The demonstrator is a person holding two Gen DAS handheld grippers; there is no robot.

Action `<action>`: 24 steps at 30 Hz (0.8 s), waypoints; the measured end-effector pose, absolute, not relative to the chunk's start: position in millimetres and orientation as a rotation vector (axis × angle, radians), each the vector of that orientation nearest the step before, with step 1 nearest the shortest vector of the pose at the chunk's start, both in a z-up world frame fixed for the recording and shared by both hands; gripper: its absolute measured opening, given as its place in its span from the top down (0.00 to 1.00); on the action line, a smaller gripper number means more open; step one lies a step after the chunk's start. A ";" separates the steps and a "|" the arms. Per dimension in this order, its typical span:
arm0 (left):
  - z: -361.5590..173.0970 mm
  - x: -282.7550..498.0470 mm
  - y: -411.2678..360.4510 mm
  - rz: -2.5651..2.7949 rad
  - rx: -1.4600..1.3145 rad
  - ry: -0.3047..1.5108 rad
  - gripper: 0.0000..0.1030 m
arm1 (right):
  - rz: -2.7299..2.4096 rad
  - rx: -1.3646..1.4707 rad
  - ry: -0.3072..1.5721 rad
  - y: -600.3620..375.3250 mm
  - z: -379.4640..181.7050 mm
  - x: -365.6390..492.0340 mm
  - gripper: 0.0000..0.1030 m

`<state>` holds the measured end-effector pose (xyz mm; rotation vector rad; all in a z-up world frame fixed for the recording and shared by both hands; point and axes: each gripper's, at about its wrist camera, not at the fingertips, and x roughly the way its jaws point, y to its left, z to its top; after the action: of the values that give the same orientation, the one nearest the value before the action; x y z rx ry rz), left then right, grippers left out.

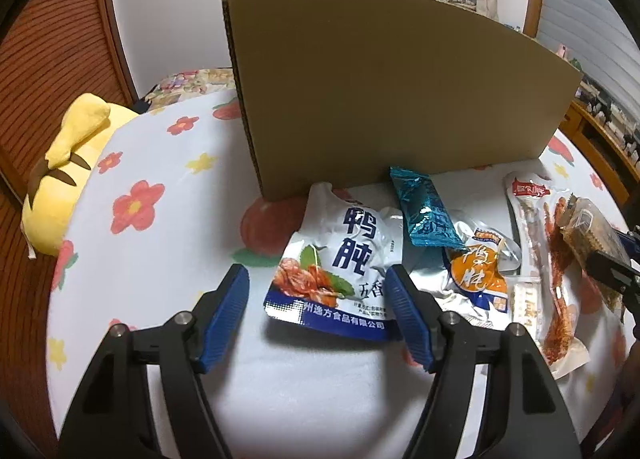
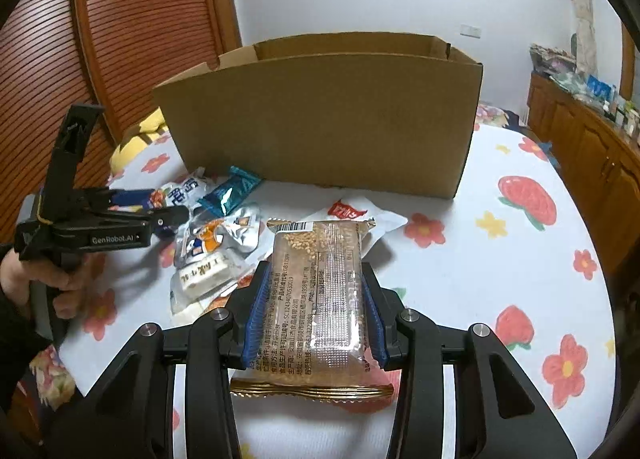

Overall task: Organize snacks
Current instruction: 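Grasp the white duck-gizzard pouch with the left gripper while the right holds the bar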

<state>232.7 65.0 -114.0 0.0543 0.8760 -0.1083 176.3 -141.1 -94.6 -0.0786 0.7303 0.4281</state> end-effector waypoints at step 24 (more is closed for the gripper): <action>-108.2 264.7 47.6 -0.257 0.170 0.991 0.28 | 0.443 -0.060 0.737 -147.0 -107.2 176.3 0.59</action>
<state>264.7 47.6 -108.2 0.1697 0.9906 -0.2572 176.3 -147.0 -107.2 -0.0599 0.7367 0.4430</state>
